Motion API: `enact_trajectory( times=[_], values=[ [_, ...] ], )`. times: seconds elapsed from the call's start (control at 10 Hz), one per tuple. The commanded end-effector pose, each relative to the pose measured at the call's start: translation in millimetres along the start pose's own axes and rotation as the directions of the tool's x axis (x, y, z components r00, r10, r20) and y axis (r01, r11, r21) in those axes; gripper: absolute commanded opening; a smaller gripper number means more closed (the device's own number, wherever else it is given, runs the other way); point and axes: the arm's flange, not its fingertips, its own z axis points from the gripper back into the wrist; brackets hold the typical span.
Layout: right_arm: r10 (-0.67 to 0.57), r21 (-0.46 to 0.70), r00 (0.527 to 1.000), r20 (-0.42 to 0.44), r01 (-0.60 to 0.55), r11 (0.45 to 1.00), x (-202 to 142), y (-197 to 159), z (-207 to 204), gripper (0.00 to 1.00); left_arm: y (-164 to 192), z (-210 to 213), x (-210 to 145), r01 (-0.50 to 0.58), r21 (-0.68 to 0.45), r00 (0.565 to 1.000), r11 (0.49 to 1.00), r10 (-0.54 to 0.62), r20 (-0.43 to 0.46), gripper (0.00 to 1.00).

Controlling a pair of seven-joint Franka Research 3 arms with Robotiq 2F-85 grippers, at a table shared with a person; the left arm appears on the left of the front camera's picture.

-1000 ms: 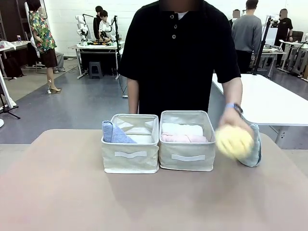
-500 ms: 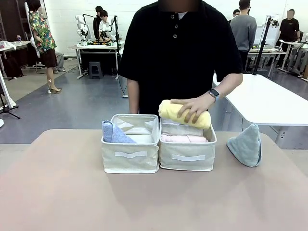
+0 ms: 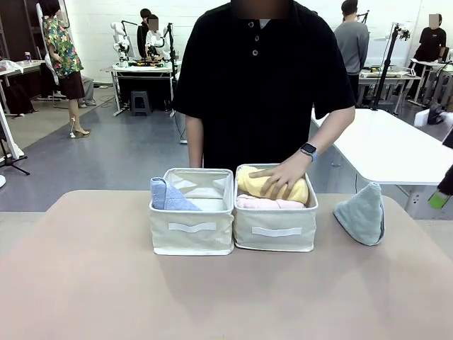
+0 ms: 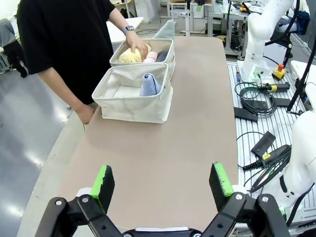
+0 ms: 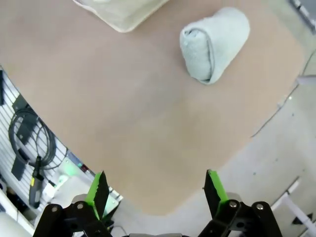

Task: Sort the towels based on their folding style.
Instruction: Pick up another triangle-folded towel from the table and place it in the left Fabric basket.

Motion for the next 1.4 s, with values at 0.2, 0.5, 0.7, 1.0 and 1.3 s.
enact_trajectory(
  times=[0.2, 0.5, 0.7, 1.0, 1.3],
  values=[
    [0.0, 0.0, 1.0, 0.0, 0.0, 1.0, 0.0, 0.0, 0.0, 1.0, -1.4, 1.2, 1.0, 0.001, 0.007, 1.0, 1.0, -0.001, 0.009, 1.0],
    [0.0, 0.0, 1.0, 0.0, 0.0, 1.0, 0.0, 0.0, 0.0, 1.0, -1.4, 1.2, 1.0, 0.001, 0.007, 1.0, 1.0, -0.001, 0.009, 1.0],
    [-0.121, -0.093, 0.992, -0.025, 0.118, 0.989, 18.6, 19.3, -1.5, 1.0, -1.4, 1.2, 1.0, 0.001, 0.007, 1.0, 1.0, -0.001, 0.009, 1.0],
    [-0.273, -0.339, 0.958, -0.089, 0.229, 0.913, 76.6, 62.2, -11.7, 1.0, -1.4, 1.2, 1.0, 0.001, 0.007, 1.0, 1.0, -0.001, 0.009, 1.0],
    [-0.243, -0.313, 0.961, -0.132, 0.192, 0.93, 114.7, 73.8, -34.7, 1.0, -1.4, 1.2, 1.0, 0.001, 0.007, 1.0, 1.0, -0.001, 0.009, 1.0]
  ],
)
